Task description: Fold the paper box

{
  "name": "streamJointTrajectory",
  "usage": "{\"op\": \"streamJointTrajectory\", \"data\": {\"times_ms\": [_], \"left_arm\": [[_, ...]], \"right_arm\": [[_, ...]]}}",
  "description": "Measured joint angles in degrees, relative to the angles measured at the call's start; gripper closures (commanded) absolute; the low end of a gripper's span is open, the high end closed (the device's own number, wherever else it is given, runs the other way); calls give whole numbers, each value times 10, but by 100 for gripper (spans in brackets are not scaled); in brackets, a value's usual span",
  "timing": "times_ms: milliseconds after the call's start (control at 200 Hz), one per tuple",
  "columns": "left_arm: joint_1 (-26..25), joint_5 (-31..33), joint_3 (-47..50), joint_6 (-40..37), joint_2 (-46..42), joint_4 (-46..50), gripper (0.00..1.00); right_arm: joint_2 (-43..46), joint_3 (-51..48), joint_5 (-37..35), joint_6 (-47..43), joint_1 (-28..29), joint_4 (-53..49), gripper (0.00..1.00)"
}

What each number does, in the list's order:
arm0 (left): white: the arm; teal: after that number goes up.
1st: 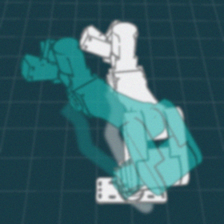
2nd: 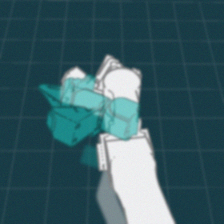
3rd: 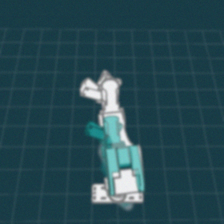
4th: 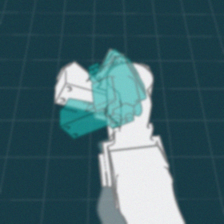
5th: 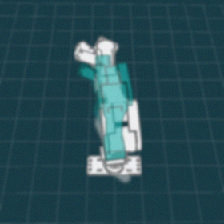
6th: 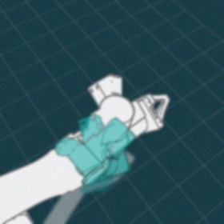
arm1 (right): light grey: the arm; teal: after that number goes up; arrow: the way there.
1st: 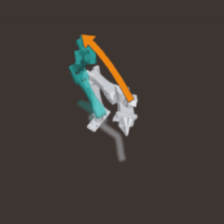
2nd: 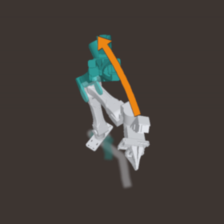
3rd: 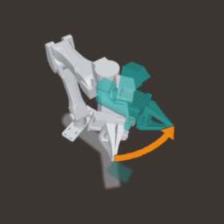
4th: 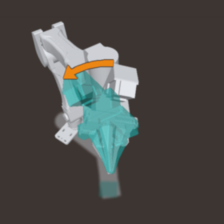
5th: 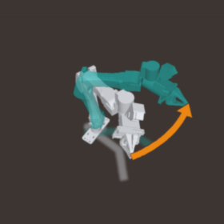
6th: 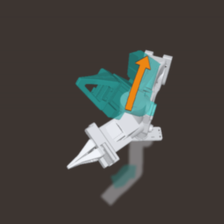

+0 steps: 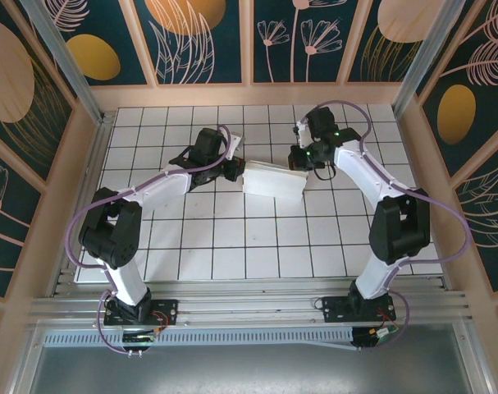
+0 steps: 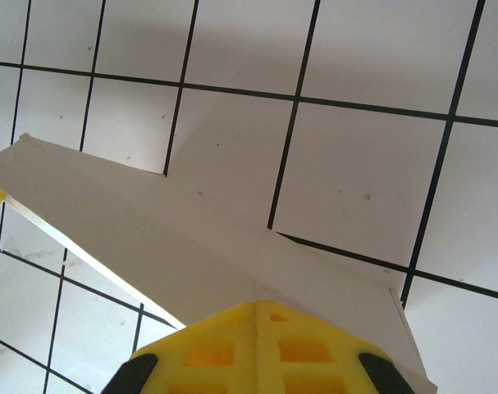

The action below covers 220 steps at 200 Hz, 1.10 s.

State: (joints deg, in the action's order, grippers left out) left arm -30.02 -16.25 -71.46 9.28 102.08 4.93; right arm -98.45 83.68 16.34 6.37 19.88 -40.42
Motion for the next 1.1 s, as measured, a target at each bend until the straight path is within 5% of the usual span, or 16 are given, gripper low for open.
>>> {"op": "streamJointTrajectory", "data": {"times_ms": [230, 330, 450, 731, 1101], "left_arm": [[0, 0, 0, 1, 0, 0, 100], [0, -3, 2, 5, -2, 0, 85], [0, -13, 18, 15, -12, 0, 79], [-3, -18, 38, 23, -31, 1, 79], [-4, -18, 20, 31, -22, 13, 90]], "right_arm": [[6, -22, 0, 9, 0, 33, 100], [6, -33, 0, 17, 0, 52, 100], [6, -52, 0, 26, 1, 61, 100], [6, -66, -1, 36, 5, 60, 99], [8, -50, 8, 47, -17, 60, 77]]}}
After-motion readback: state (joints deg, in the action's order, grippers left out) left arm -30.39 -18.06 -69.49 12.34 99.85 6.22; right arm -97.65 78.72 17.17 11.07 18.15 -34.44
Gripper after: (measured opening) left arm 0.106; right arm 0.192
